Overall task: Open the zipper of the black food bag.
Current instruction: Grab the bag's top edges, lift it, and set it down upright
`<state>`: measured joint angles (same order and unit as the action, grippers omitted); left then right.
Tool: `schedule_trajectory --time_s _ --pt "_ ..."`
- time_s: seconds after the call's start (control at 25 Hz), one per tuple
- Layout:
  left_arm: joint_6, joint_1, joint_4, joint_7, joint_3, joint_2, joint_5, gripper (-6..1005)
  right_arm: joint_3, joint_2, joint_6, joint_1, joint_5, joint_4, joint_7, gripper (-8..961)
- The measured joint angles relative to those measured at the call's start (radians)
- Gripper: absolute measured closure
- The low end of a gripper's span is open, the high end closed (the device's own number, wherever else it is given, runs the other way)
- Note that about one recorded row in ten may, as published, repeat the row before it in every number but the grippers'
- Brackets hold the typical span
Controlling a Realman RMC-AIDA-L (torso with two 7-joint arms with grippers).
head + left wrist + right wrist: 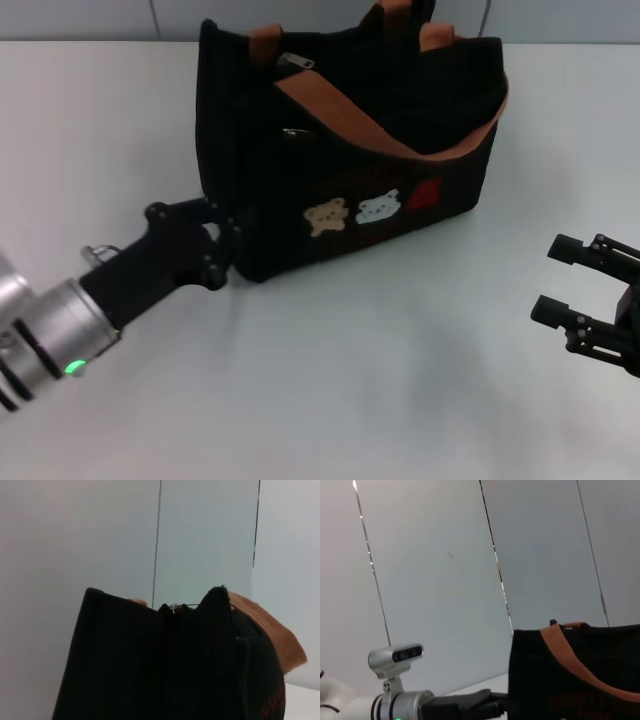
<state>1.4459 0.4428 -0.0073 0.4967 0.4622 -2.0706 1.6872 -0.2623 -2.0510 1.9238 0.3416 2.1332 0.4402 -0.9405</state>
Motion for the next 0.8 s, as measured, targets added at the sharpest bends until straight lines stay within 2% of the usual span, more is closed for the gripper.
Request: schedule_trajectory --time_s 0.04,0.08,0.12,0.16,0.2,0.24,0.32,0.36,0.4,0.44,0.48,0.56,0.6,0.68,0.76,0.8 --pt "0.043 -0.019 0.084 0.084 0.036 0.001 0.001 916 0.000 0.000 0.000 0.000 0.000 0.000 0.000 205" --pt "0.043 -0.019 0.084 0.084 0.036 0.001 0.001 916 0.000 -0.001 0.000 0.000 0.000 0.000 0.000 205" --pt "0.063 -0.027 0.124 0.115 0.055 0.002 0.001 916 0.000 -0.001 -0.001 0.001 0.000 0.000 0.000 205" --pt "0.104 -0.046 0.225 0.192 0.106 0.007 0.002 916 -0.001 -0.002 -0.007 0.006 0.000 -0.004 -0.009 205" --pt "0.104 -0.046 0.225 0.192 0.106 0.007 0.002 916 -0.001 -0.002 -0.007 0.006 0.000 -0.004 -0.009 205" --pt "0.121 -0.056 0.283 0.233 0.138 0.011 0.002 916 -0.004 -0.002 -0.023 0.015 0.000 -0.016 -0.020 205" --pt "0.145 -0.072 0.379 0.296 0.188 0.027 0.002 915 -0.007 -0.003 -0.036 0.022 0.001 -0.022 -0.027 205" --pt "0.170 -0.079 0.443 0.338 0.210 0.047 0.002 915 -0.011 -0.008 -0.067 0.037 0.006 -0.029 -0.043 206" --pt "0.170 -0.079 0.443 0.338 0.210 0.047 0.002 915 -0.011 -0.008 -0.067 0.037 0.006 -0.029 -0.043 206" --pt "0.198 -0.082 0.500 0.378 0.219 0.069 0.002 915 -0.012 -0.016 -0.100 0.051 0.009 -0.035 -0.057 206" --pt "0.198 -0.082 0.500 0.378 0.219 0.069 0.002 915 -0.012 -0.016 -0.100 0.051 0.009 -0.035 -0.057 206" --pt "0.235 -0.083 0.575 0.431 0.219 0.098 0.004 915 -0.013 -0.023 -0.126 0.070 0.010 -0.040 -0.084 206" --pt "0.235 -0.083 0.575 0.431 0.219 0.098 0.004 915 -0.013 -0.023 -0.126 0.070 0.010 -0.040 -0.084 206" --pt "0.258 -0.082 0.634 0.455 0.214 0.110 0.013 916 -0.012 -0.024 -0.133 0.085 0.010 -0.042 -0.109 206" --pt "0.292 -0.081 0.719 0.477 0.209 0.115 0.024 917 -0.022 -0.024 -0.152 0.113 0.010 -0.059 -0.142 206" --pt "0.292 -0.081 0.719 0.477 0.209 0.115 0.024 917 -0.022 -0.024 -0.152 0.113 0.010 -0.059 -0.142 206"
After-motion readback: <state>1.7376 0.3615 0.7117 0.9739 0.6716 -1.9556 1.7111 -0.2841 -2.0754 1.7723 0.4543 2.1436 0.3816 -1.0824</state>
